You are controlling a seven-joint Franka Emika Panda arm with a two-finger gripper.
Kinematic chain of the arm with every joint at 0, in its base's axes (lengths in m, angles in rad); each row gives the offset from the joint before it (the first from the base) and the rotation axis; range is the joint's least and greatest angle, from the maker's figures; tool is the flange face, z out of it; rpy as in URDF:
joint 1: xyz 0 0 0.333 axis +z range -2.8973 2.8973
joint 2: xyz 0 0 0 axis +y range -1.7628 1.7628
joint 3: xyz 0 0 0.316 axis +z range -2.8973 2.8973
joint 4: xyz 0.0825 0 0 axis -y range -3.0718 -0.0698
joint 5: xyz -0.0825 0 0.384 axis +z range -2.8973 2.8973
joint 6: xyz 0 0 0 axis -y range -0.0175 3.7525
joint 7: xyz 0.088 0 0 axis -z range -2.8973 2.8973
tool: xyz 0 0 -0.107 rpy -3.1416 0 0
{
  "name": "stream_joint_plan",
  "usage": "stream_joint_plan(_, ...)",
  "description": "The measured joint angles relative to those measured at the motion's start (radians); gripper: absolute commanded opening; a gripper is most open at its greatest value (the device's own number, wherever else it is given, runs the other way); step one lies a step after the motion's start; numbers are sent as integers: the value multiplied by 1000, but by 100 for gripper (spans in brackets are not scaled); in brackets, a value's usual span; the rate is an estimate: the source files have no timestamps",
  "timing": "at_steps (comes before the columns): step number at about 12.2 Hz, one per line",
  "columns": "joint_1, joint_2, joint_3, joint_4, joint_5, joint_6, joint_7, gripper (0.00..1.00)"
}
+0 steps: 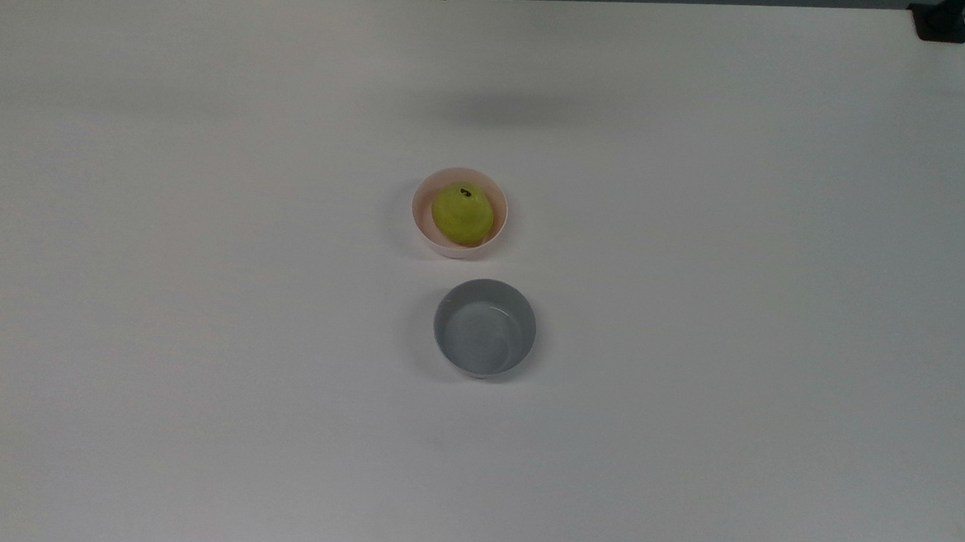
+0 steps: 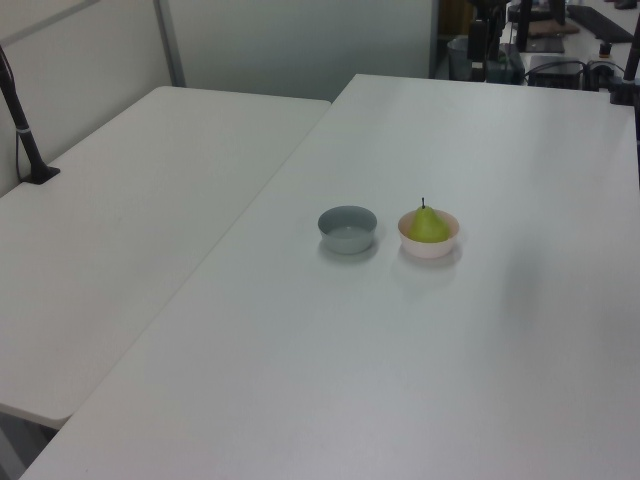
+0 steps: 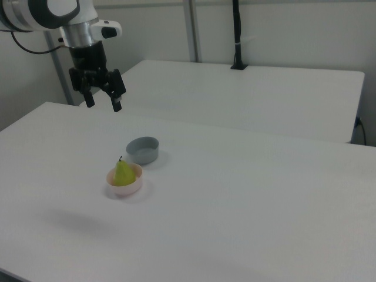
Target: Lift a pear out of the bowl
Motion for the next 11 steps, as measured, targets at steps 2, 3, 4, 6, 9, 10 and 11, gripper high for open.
stream_joint_plan(2,-3,0,-1,0,0,0,0,100)
stream_joint_plan(3,-7,-1,-2,0,0,0,0,100)
stream_joint_plan(4,-11,-1,-2,0,0,0,0,100)
stream_joint_plan(6,-14,-1,-2,0,0,0,0,100)
stream_joint_plan(9,-14,-1,-2,0,0,0,0,100)
stream_joint_plan(10,-14,-1,-2,0,0,0,0,100)
stream_joint_plan(11,-14,-1,-2,0,0,0,0,100)
